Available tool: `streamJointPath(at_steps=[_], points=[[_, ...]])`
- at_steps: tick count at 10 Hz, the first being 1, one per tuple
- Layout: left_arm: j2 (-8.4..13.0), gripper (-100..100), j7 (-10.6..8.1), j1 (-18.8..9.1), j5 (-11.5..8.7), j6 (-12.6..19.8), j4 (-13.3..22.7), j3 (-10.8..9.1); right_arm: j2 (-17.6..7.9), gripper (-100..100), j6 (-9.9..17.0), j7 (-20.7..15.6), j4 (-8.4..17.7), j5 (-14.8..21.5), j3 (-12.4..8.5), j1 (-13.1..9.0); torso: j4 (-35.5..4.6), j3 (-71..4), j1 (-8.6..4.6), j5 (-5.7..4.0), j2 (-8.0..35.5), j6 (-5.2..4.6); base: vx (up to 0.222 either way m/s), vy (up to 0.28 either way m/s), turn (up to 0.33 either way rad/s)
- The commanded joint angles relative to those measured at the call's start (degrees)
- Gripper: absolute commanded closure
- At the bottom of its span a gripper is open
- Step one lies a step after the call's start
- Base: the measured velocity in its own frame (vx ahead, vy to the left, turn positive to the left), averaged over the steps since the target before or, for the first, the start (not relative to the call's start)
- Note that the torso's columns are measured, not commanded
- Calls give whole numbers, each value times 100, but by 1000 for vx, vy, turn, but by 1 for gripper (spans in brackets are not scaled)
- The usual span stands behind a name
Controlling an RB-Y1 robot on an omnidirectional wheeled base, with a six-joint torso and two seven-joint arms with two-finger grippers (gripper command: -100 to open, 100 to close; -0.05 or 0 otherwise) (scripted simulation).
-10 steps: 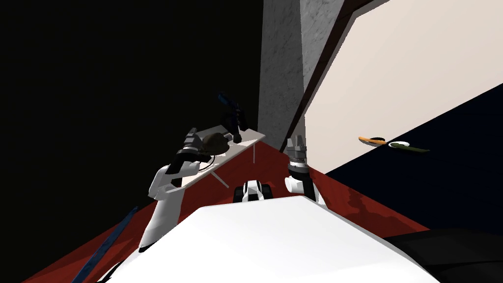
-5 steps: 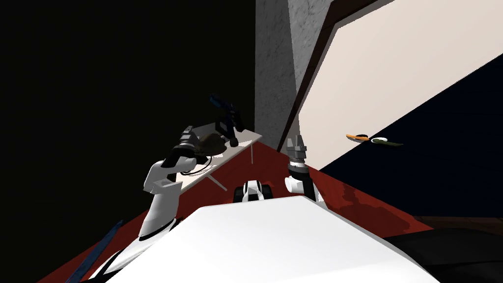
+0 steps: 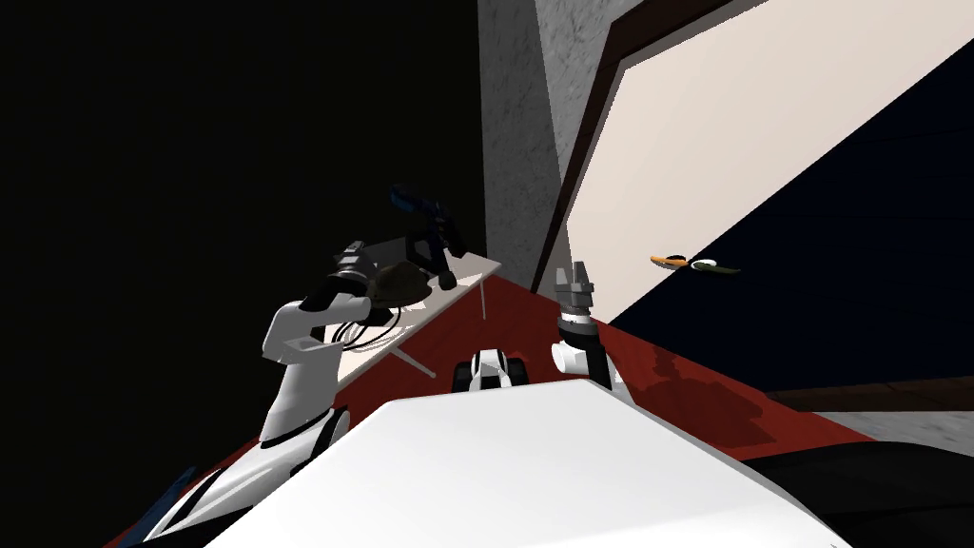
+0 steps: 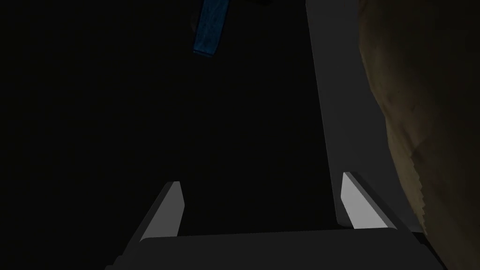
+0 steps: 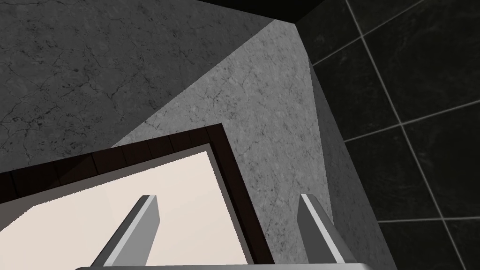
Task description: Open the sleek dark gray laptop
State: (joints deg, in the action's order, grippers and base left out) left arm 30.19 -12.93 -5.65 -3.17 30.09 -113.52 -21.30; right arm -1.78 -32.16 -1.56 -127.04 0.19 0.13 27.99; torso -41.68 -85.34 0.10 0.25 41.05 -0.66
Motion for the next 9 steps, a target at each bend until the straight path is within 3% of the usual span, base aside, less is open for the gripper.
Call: streamJointPath(at_steps=[1, 2, 3, 4, 9], points=[[194, -100, -167, -135, -66, 403, 212, -72, 0, 0, 0, 0, 0, 0, 0, 0, 7, -4, 1, 4, -6, -4, 42, -11, -145], [194, -100, -167, -135, -66, 427, 212, -72, 0, 0, 0, 0, 0, 0, 0, 0, 8, -6, 0, 5, -9, -6, 33, -4, -65], [341, -100, -270, -249, -89, 652, 360, -138, 0, 0, 0, 0, 0, 0, 0, 0, 10, -5, 7, 9, -9, -2, 37, -2, -161], [341, -100, -270, -249, -89, 671, 360, -138, 0, 0, 0, 0, 0, 0, 0, 0, 13, -7, 14, 14, -14, -6, 31, 0, -81], [769, -100, -583, -547, -144, 1332, 807, -310, 0, 0, 0, 0, 0, 0, 0, 1, 25, -10, 14, 25, -22, -4, 48, -6, -107]])
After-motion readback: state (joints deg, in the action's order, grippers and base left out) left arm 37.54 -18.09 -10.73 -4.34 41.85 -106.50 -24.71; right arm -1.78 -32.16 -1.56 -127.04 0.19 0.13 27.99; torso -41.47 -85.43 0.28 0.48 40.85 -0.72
